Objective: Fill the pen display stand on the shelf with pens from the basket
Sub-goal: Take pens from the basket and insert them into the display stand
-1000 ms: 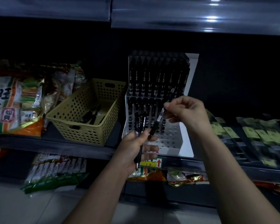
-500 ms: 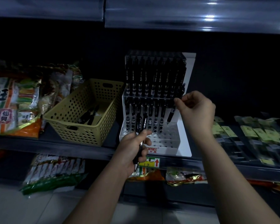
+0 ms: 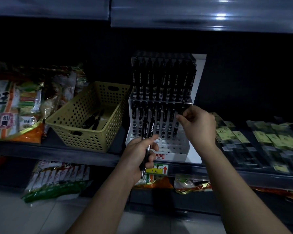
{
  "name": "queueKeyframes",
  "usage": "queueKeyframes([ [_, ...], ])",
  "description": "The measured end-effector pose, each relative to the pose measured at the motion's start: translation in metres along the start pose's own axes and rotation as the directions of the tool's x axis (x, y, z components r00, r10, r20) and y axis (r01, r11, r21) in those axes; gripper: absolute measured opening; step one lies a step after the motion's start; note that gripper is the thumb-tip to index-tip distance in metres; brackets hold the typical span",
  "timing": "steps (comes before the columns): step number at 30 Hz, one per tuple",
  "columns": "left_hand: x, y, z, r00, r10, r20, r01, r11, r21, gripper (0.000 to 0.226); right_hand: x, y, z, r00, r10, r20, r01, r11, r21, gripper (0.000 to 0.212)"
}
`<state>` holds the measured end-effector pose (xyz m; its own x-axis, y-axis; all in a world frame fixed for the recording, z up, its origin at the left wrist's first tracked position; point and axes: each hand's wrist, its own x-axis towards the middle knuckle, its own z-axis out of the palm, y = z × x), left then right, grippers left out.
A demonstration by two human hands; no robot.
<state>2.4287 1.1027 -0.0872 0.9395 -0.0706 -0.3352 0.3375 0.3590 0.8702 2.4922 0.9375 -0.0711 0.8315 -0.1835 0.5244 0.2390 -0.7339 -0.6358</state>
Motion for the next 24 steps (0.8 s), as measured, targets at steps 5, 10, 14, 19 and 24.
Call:
queueKeyframes([
  [5,-0.001,0.001,0.000,1.000,0.007,0.005,-0.007,1.000,0.002,0.024,-0.002,-0.001,0.001,0.998,0.008,0.055,-0.006,1.000,-0.029,0.020],
  [10,-0.003,0.001,0.002,0.999,0.022,0.033,-0.022,1.000,0.013,0.021,-0.002,0.000,0.001,0.996,0.022,0.091,-0.019,0.999,-0.032,0.024],
  [14,-0.005,-0.001,0.003,0.995,0.061,0.074,-0.064,0.997,0.036,0.021,-0.005,-0.004,-0.003,1.000,-0.001,-0.025,0.001,1.000,0.017,0.034],
  [19,-0.008,0.000,0.007,0.981,0.138,0.138,-0.145,0.989,0.036,0.017,-0.004,-0.028,-0.007,0.987,-0.083,0.134,0.043,0.960,0.276,0.033],
  [24,-0.009,-0.002,0.008,0.974,0.171,0.149,-0.183,0.981,0.068,0.010,-0.005,-0.040,-0.012,0.846,-0.099,0.524,-0.189,0.863,0.468,0.034],
])
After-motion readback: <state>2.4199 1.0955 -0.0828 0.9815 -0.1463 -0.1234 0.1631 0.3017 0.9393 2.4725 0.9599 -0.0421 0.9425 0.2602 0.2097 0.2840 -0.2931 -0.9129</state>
